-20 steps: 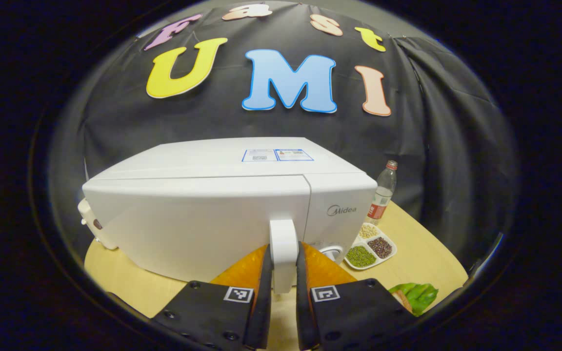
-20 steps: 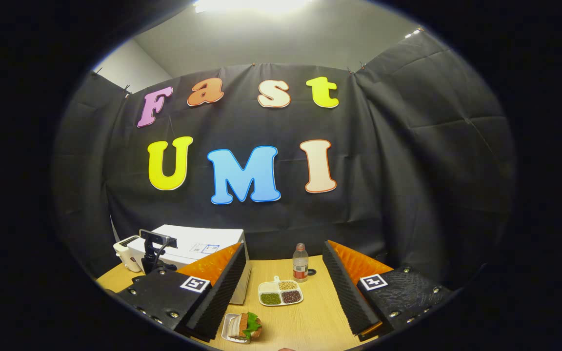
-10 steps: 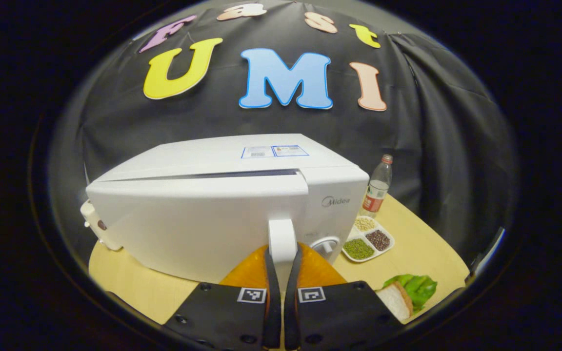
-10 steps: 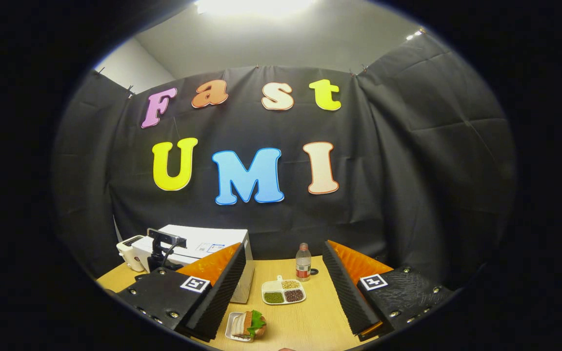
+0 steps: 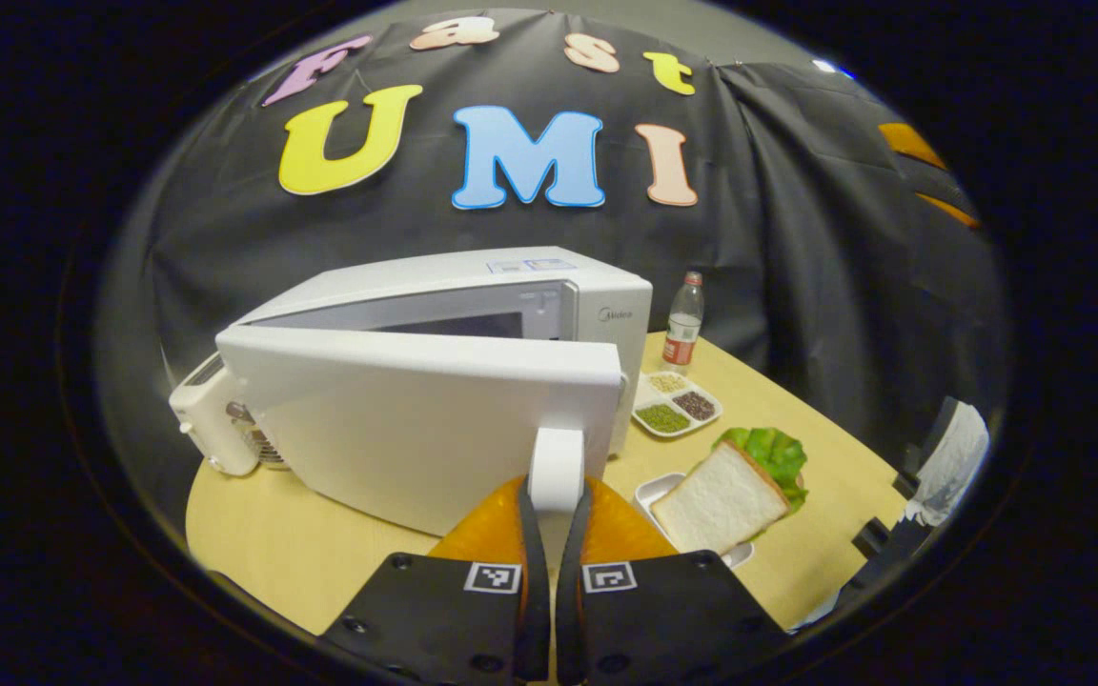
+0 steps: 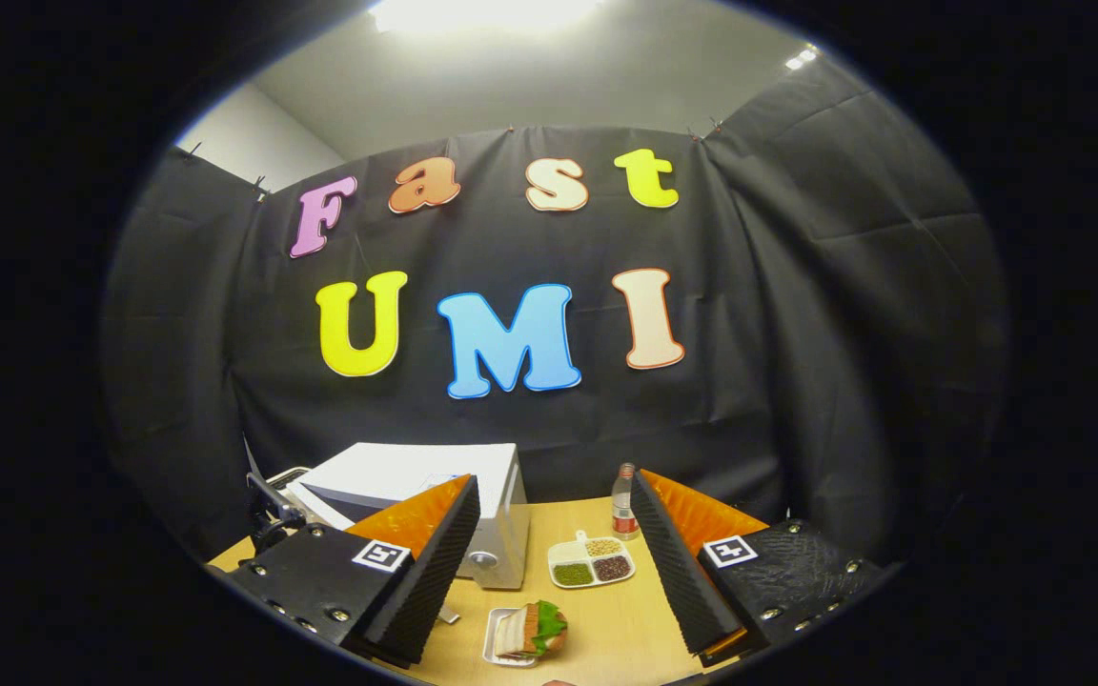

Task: Open the microwave oven with the left hand, put the food in, and close the microwave oven.

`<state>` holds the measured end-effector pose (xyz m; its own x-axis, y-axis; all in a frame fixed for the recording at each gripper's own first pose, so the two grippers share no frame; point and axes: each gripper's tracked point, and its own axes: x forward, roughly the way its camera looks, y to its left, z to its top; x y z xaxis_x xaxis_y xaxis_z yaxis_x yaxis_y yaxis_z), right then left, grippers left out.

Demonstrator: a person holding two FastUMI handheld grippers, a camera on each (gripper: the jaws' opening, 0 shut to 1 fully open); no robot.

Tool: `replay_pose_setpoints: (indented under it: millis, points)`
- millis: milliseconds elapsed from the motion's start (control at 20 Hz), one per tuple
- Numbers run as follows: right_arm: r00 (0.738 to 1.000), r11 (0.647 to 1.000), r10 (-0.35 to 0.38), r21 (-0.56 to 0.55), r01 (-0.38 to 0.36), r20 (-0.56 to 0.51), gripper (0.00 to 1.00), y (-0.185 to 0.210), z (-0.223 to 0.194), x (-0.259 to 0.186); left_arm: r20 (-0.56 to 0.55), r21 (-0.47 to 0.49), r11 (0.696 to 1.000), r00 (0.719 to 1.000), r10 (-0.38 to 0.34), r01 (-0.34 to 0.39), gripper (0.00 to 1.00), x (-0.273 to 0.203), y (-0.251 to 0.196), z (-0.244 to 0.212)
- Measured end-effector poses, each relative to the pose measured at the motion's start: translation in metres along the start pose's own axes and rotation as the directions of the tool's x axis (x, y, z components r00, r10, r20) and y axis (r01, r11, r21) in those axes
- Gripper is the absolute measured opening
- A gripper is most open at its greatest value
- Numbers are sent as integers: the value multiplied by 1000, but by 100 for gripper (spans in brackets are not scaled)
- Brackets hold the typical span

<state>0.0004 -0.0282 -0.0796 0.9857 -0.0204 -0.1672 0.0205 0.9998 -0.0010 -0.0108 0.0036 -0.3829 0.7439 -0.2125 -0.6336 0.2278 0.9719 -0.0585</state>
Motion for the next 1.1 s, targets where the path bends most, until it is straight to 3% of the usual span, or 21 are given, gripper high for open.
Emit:
replay_pose_setpoints:
  millis: [150, 350, 700, 1100]
  points:
    - [999, 999, 40, -9, -40, -14, 96, 33, -9, -2, -5, 44, 999, 1000, -21, 21, 10, -42, 17, -21]
    - [995, 995, 97, -28, -98, -27, 96, 77, -17, -5, -13, 35, 998, 999, -52, 53, 9, -89, 46, -49]
    - [985, 986, 163, -37, -165, -54, 96, 140, -36, -10, -58, 67, 998, 998, 0, 4, 10, -157, 116, -86]
    - [977, 976, 189, -90, -198, -102, 96, 177, -55, -18, -64, 35, 998, 996, 63, -61, 9, -210, 212, -116]
